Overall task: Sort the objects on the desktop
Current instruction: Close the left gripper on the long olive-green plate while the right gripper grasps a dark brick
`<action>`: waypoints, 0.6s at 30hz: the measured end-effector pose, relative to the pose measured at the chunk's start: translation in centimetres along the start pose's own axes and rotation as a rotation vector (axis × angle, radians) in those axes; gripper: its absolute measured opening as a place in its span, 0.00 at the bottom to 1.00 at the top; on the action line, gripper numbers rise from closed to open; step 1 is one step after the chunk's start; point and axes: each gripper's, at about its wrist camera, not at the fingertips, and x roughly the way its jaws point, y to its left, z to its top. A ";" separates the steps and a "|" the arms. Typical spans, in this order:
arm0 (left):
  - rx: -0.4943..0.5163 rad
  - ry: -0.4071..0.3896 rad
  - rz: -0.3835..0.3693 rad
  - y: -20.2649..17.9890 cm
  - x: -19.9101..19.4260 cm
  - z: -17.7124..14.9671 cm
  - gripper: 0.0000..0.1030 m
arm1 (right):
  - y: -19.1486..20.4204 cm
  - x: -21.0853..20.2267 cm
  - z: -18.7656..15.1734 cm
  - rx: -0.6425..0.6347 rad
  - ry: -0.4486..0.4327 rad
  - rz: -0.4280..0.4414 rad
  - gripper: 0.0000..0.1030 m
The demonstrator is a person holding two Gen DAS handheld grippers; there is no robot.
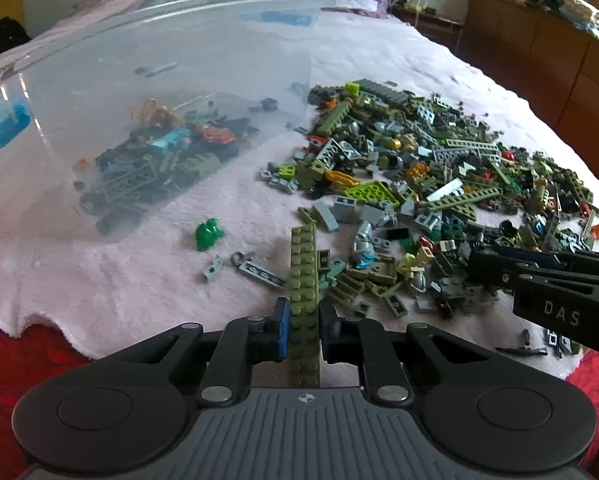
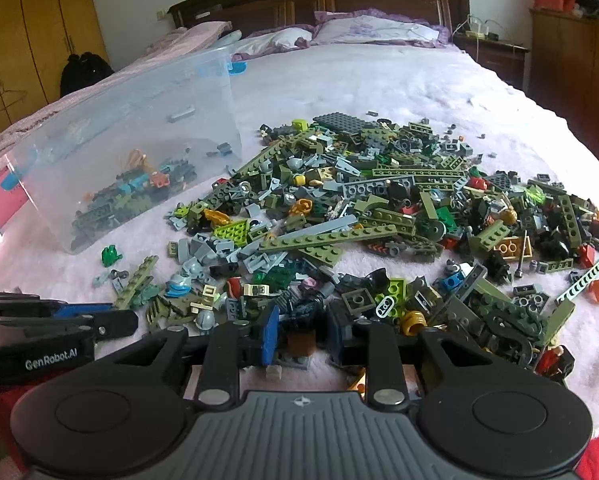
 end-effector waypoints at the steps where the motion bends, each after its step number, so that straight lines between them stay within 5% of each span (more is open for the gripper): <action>1: 0.000 0.004 0.002 0.0 0.1 0.0 0.17 | 0.0 0.0 0.0 0.002 0.000 0.000 0.26; 8: -0.011 0.003 -0.004 0.2 0.7 -0.1 0.23 | -0.2 -0.2 0.0 0.013 0.002 0.000 0.25; 18: 0.006 -0.051 -0.022 -0.3 -1.4 1.0 0.16 | 0.0 -1.3 0.7 0.008 -0.035 0.006 0.25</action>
